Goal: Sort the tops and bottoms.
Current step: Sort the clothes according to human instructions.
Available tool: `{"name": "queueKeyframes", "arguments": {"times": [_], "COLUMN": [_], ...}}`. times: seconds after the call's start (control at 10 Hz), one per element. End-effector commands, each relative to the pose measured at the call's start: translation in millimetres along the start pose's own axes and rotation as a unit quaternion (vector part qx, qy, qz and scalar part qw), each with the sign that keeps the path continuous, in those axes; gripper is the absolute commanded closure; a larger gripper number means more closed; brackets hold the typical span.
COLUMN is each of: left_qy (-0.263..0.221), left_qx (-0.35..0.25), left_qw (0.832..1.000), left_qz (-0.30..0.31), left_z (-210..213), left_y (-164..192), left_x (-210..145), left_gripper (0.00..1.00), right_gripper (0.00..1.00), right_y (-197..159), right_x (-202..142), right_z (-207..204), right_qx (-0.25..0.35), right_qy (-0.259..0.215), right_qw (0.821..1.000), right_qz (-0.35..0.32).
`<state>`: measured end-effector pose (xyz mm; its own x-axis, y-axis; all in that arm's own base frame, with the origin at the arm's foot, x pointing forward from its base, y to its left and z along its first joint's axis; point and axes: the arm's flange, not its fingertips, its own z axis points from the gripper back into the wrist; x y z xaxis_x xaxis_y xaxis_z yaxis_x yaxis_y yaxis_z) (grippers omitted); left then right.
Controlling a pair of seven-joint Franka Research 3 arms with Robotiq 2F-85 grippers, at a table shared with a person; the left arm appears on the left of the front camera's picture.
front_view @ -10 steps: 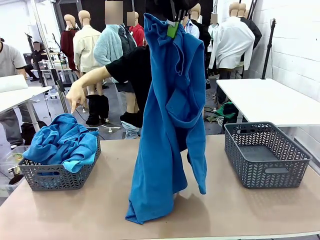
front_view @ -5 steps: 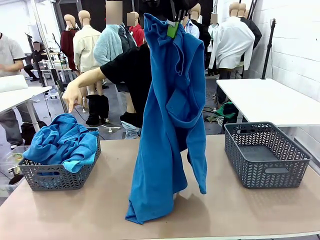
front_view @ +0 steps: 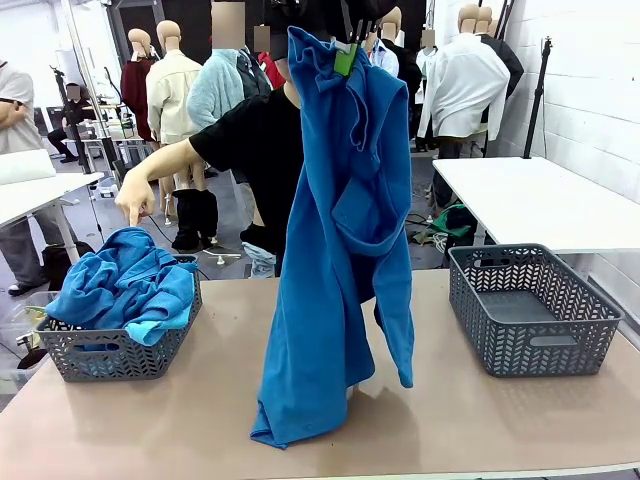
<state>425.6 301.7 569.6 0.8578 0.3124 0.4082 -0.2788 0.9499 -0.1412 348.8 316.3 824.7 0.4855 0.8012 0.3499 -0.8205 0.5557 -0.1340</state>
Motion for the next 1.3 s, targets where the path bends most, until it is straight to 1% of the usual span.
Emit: {"name": "queueKeyframes", "arguments": {"times": [0.0, 0.7, 0.8, 0.9, 1.0, 1.1, 1.2], "left_qy": [-0.001, -0.001, -0.001, -0.001, -0.001, -0.001, -0.001], "left_qx": [-0.005, -0.005, -0.005, -0.005, -0.005, -0.005, -0.005], "left_qw": [1.0, 1.0, 1.0, 1.0, 1.0, 1.0, 1.0], "left_qz": [0.001, 0.001, 0.001, 0.001, 0.001, 0.001, 0.001], "left_z": [1, 1, 1, 1, 1, 1, 1], "left_y": [0, 0, 0, 0, 0, 0, 0], "left_x": [-2, -2, -2, -2, -2, -2, -2], "left_gripper": [0.0, 0.0, 0.0, 0.0, 0.0, 0.0, 0.0], "right_gripper": [1.0, 1.0, 1.0, 1.0, 1.0, 1.0, 1.0], "right_y": [-1, 0, 2, 2, 3, 3, 5], "right_x": [0, 0, 37, 73, 105, 129, 154], "right_z": [2, 0, 20, 41, 69, 94, 119], "right_qx": [-0.006, 0.0, 0.043, 0.06, 0.071, 0.061, 0.102], "right_qy": [-0.001, 0.0, -0.057, -0.124, -0.216, -0.306, -0.355], "right_qw": [1.0, 1.0, 0.997, 0.987, 0.965, 0.933, 0.909], "right_qz": [0.0, 0.0, -0.026, -0.081, -0.129, -0.179, -0.193]}}
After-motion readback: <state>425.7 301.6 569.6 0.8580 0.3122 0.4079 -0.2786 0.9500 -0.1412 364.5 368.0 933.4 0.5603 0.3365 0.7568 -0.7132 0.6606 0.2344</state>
